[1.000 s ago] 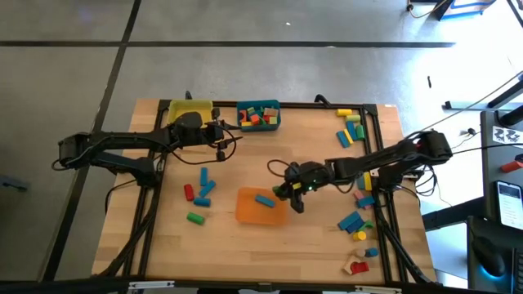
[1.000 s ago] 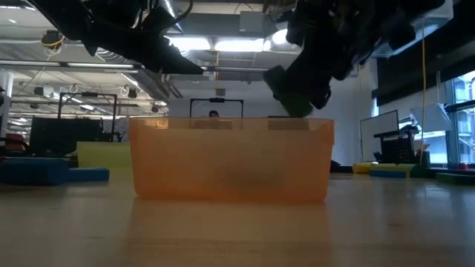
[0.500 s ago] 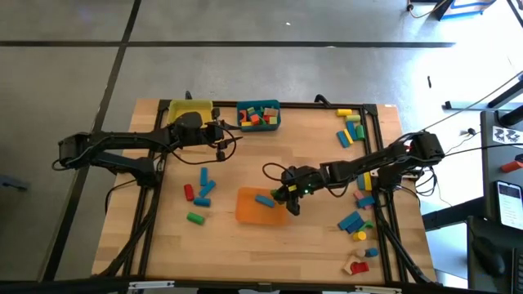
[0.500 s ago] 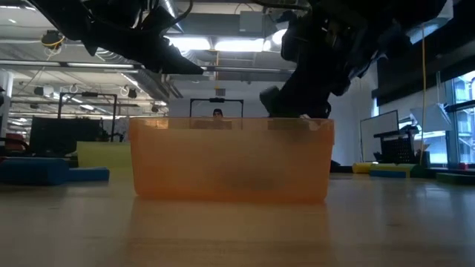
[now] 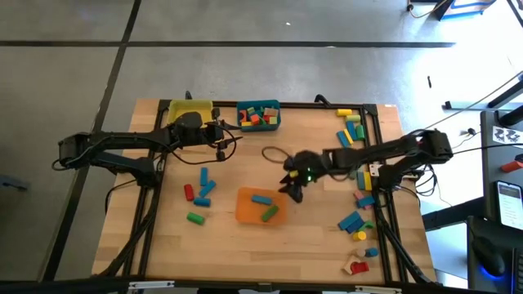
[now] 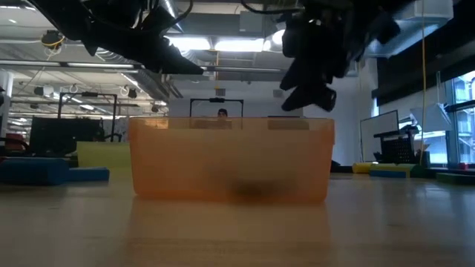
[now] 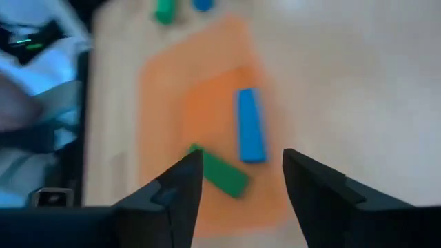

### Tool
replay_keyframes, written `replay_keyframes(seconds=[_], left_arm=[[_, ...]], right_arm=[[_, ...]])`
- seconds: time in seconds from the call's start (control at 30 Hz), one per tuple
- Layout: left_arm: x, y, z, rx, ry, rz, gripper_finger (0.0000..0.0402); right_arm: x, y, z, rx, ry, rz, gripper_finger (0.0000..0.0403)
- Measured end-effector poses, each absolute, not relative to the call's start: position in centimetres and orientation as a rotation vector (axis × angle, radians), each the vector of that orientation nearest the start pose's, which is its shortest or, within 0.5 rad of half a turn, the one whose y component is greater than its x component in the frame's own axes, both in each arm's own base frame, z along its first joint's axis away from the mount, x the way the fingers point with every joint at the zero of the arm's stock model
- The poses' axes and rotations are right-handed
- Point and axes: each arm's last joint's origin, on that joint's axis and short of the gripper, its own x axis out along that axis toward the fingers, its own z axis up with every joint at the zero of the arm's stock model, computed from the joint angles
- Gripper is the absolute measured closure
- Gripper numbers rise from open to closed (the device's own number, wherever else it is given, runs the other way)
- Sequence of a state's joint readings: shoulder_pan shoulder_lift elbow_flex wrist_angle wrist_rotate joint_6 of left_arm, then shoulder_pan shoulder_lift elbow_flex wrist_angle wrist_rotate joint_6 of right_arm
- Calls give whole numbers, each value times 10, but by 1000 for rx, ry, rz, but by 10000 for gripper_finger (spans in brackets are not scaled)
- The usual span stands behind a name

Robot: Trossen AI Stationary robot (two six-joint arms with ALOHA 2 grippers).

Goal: Sort blocks by size
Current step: Put the green rectangular block into the orange bin

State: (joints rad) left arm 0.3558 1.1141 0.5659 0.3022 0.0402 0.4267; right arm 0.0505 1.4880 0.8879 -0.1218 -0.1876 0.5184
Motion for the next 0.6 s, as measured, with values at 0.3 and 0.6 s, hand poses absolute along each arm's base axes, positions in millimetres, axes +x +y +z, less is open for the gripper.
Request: replay_keyframes(seconds=[0.3,0.6], left_arm=[[223,82,240,367,306,258,274],[223,82,240,366,305,258,274]], right_arm=[[271,-22,249,465,1051,-545,201],[228,-40,226,606,1323,-935,201]])
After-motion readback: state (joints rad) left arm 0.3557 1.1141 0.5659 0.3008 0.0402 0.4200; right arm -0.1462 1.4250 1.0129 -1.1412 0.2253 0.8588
